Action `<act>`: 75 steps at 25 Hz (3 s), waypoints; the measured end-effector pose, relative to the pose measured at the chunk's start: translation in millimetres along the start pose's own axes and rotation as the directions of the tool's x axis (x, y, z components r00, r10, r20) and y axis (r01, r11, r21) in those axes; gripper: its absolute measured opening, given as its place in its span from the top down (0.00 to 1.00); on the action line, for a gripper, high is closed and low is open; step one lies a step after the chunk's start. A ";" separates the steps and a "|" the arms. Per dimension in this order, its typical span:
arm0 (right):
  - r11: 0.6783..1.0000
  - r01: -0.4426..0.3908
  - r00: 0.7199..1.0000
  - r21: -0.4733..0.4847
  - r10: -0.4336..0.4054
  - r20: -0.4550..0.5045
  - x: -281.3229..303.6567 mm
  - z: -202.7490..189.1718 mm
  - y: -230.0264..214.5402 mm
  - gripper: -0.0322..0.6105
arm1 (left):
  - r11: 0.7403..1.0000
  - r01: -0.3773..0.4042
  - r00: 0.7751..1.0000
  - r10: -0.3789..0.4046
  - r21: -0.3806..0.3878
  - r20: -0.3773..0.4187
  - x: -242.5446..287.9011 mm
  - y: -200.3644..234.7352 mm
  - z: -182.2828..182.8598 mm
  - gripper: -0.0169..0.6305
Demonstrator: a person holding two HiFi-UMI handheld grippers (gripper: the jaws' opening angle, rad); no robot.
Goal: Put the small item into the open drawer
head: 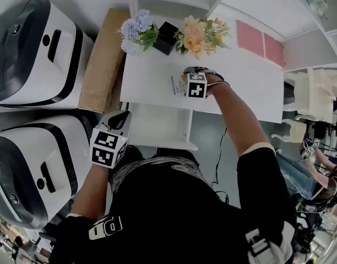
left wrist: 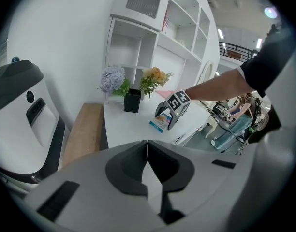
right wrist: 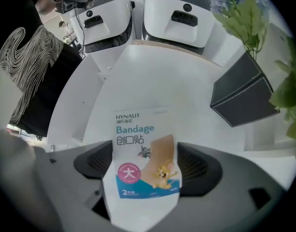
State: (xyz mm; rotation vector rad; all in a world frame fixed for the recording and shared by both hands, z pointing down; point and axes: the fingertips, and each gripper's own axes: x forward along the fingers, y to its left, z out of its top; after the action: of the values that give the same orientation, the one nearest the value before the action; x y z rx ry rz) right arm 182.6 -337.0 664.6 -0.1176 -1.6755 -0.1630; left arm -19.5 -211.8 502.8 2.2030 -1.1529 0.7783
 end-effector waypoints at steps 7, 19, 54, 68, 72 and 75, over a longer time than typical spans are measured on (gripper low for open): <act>0.998 -0.062 0.997 0.011 0.062 -0.036 6.1 -0.6 -2.7 0.30 | 1.000 -0.011 1.000 0.011 -0.011 0.014 -6.6 1.8 0.2 0.95; 0.990 -0.005 0.998 0.143 0.013 -0.060 4.8 -5.7 -4.7 0.29 | 1.000 -0.010 0.998 0.010 -0.004 0.054 -22.3 18.8 -4.6 0.95; 0.285 -0.189 0.890 0.940 -0.355 0.287 -36.9 66.9 108.4 0.29 | 0.960 0.215 0.975 -0.221 0.176 0.009 -10.3 18.0 -10.1 0.95; 0.094 -0.343 0.893 0.935 -0.276 0.355 16.6 110.3 143.5 0.29 | 0.966 0.206 0.978 -0.205 0.155 -0.023 -3.7 27.6 -29.6 0.95; -0.011 -0.377 0.898 0.926 -0.251 0.362 28.7 109.1 145.1 0.29 | 0.966 0.210 0.978 -0.209 0.152 -0.024 -0.9 26.9 -28.7 0.95; -0.078 -0.399 0.900 0.914 -0.222 0.374 41.4 106.8 147.2 0.29 | 0.967 0.207 0.978 -0.206 0.146 -0.024 0.4 27.4 -29.6 0.95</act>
State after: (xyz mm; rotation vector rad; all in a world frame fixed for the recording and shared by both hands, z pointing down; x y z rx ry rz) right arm 99.0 -174.0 700.0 1.0177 -1.7627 1.4558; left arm -49.8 -205.5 528.7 2.3924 -0.8665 0.8055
